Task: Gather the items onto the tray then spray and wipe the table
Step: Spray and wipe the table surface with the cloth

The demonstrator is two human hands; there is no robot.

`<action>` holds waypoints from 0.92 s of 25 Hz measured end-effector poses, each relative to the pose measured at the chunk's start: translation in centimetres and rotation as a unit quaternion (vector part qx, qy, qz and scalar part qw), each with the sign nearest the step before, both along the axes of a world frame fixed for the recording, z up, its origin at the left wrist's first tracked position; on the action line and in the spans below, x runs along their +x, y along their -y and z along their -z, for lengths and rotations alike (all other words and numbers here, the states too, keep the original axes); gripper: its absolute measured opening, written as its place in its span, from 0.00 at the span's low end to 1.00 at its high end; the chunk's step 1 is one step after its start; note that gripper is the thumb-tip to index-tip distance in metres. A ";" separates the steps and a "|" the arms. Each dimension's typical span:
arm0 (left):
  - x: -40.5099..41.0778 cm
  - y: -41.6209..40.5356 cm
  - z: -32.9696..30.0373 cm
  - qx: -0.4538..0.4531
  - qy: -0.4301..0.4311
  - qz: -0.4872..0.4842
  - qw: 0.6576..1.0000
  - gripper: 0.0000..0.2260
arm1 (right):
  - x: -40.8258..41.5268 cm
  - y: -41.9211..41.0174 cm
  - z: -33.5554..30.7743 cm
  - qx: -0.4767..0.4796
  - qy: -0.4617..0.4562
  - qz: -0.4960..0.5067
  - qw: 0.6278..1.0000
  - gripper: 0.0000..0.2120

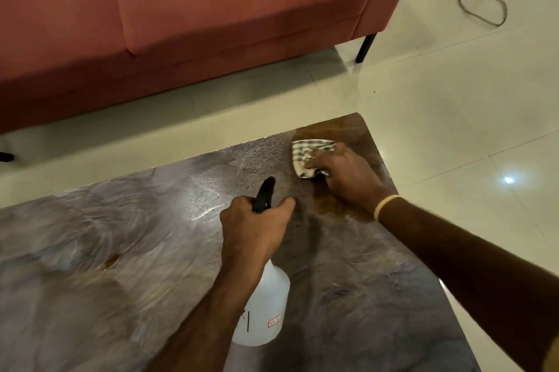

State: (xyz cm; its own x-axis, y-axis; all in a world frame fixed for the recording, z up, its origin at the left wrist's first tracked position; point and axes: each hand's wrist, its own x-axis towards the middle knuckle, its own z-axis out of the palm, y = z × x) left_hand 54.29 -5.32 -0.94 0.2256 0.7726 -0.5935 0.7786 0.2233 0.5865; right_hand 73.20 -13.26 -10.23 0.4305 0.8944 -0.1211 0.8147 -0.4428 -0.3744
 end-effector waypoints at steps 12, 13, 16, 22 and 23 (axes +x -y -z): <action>-5.1 0.6 1.2 -0.008 -0.017 -0.001 1.000 0.14 | -2.3 -1.3 0.8 0.008 0.009 0.053 0.999 0.22; -5.4 0.5 1.3 -0.002 -0.018 0.005 1.000 0.13 | -1.1 -2.2 0.8 -0.001 0.014 0.116 0.993 0.21; -6.2 0.7 1.1 0.004 -0.015 0.014 1.000 0.11 | -2.4 -7.9 0.8 -0.024 0.037 0.115 0.992 0.19; -9.7 -0.7 0.7 -0.020 -0.014 -0.056 0.998 0.13 | -3.1 -4.7 0.7 -0.028 0.079 0.024 0.996 0.20; -10.2 -1.0 0.9 -0.023 -0.017 -0.061 0.998 0.13 | -2.0 -5.6 0.3 -0.047 0.088 0.104 0.990 0.19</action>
